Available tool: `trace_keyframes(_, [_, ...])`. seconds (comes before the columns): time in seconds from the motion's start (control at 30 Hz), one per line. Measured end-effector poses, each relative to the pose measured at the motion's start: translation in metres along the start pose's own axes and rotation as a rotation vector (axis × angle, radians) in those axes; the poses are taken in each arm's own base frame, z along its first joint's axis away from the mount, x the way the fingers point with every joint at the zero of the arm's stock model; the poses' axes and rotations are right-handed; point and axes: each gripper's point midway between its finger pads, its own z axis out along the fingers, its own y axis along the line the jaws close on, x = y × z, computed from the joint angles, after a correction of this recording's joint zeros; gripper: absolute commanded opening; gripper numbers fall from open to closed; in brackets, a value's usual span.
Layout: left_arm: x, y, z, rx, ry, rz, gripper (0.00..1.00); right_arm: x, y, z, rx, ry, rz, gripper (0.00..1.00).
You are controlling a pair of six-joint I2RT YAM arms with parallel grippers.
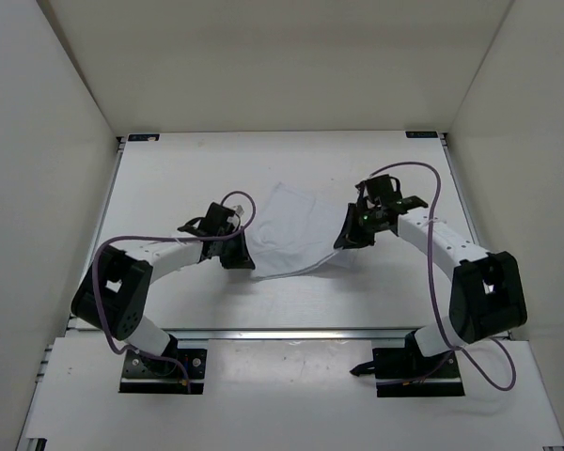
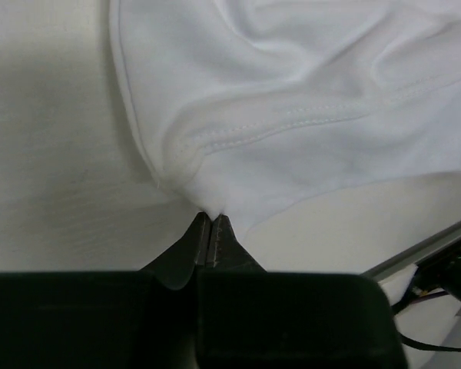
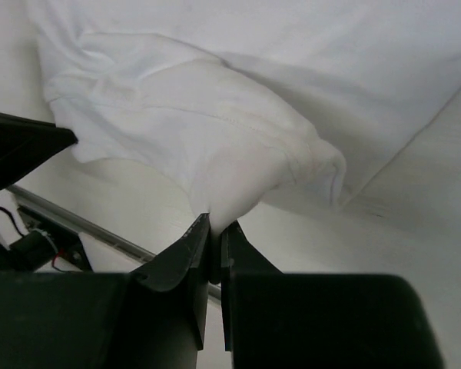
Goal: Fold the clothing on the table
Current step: Flatten the skirt out
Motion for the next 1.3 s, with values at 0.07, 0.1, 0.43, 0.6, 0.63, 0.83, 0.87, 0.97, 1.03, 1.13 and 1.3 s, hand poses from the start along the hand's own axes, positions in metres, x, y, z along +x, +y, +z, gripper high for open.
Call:
trace_keyframes(0.07, [-0.019, -0.010, -0.009, 0.008, -0.022, -0.008, 0.00, -0.011, 0.010, -0.015, -0.018, -0.023, -0.003, 0.00])
trace_keyframes(0.1, [-0.036, -0.019, -0.019, 0.020, -0.051, -0.012, 0.00, -0.021, 0.019, -0.025, -0.030, -0.044, -0.009, 0.00])
trace_keyframes(0.43, [-0.173, -0.150, -0.226, 0.322, -0.596, 0.054, 0.00, -0.090, 0.130, -0.167, -0.190, -0.380, -0.187, 0.00])
trace_keyframes(0.6, [-0.162, -0.151, -0.270, 0.382, -0.640, 0.000, 0.00, -0.081, 0.138, -0.203, -0.244, -0.413, -0.189, 0.00])
trace_keyframes(0.63, [-0.164, -0.149, -0.271, 0.382, -0.638, -0.014, 0.00, -0.085, 0.135, -0.206, -0.251, -0.416, -0.178, 0.00])
trace_keyframes(0.83, [-0.209, -0.130, -0.237, 0.371, -0.566, -0.138, 0.00, -0.130, 0.127, -0.184, -0.269, -0.363, -0.133, 0.00])
trace_keyframes(0.87, [-0.219, -0.128, -0.229, 0.368, -0.551, -0.155, 0.00, -0.143, 0.129, -0.179, -0.273, -0.355, -0.136, 0.00])
trace_keyframes(0.97, [-0.263, -0.127, -0.209, 0.374, -0.535, -0.193, 0.00, -0.190, 0.145, -0.167, -0.300, -0.362, -0.166, 0.00])
trace_keyframes(1.03, [-0.289, -0.128, -0.203, 0.386, -0.545, -0.206, 0.00, -0.222, 0.157, -0.164, -0.330, -0.391, -0.192, 0.00])
trace_keyframes(1.13, [-0.316, -0.129, -0.209, 0.425, -0.575, -0.205, 0.00, -0.252, 0.161, -0.168, -0.376, -0.434, -0.209, 0.00])
trace_keyframes(1.3, [-0.312, -0.121, -0.211, 0.492, -0.584, -0.197, 0.00, -0.241, 0.127, -0.148, -0.354, -0.382, -0.147, 0.00])
